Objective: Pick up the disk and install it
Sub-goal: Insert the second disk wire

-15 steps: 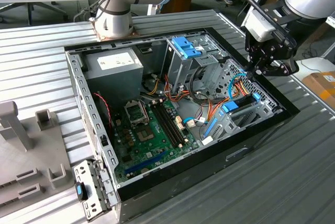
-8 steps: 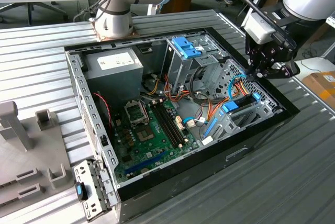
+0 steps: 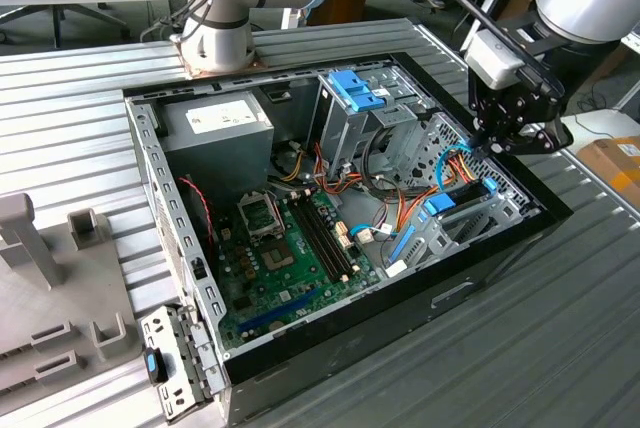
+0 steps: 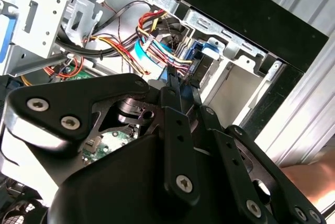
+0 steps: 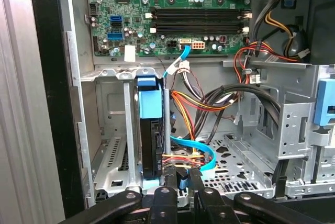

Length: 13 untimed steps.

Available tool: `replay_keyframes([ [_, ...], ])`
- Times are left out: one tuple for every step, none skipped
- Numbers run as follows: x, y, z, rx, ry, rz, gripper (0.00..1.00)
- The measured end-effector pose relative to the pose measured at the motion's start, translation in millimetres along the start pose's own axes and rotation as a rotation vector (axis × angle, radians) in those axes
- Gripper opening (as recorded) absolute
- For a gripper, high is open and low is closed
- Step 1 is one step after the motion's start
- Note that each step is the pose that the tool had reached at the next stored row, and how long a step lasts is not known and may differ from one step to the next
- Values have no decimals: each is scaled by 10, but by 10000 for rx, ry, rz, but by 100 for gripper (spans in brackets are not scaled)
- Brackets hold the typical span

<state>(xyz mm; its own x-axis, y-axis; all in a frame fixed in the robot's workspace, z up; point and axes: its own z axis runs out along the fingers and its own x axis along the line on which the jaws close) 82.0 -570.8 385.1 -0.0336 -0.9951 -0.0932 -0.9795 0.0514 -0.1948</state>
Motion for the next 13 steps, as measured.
replay_keyframes([
  [0, 0, 0, 0, 1, 0, 24],
  [0, 0, 0, 0, 2, -1, 24],
  [0, 0, 0, 1, 3, -1, 24],
  [0, 0, 0, 1, 4, -1, 24],
  [0, 0, 0, 1, 5, -1, 16],
  [0, 0, 0, 1, 7, -1, 15],
  [0, 0, 0, 1, 7, -1, 15],
  [0, 0, 0, 1, 8, -2, 15],
  [0, 0, 0, 1, 9, -2, 15],
  [0, 0, 0, 1, 10, -2, 15],
  [0, 0, 0, 1, 10, -3, 15],
  [0, 0, 0, 1, 12, -3, 15],
  [0, 0, 0, 1, 13, -3, 15],
])
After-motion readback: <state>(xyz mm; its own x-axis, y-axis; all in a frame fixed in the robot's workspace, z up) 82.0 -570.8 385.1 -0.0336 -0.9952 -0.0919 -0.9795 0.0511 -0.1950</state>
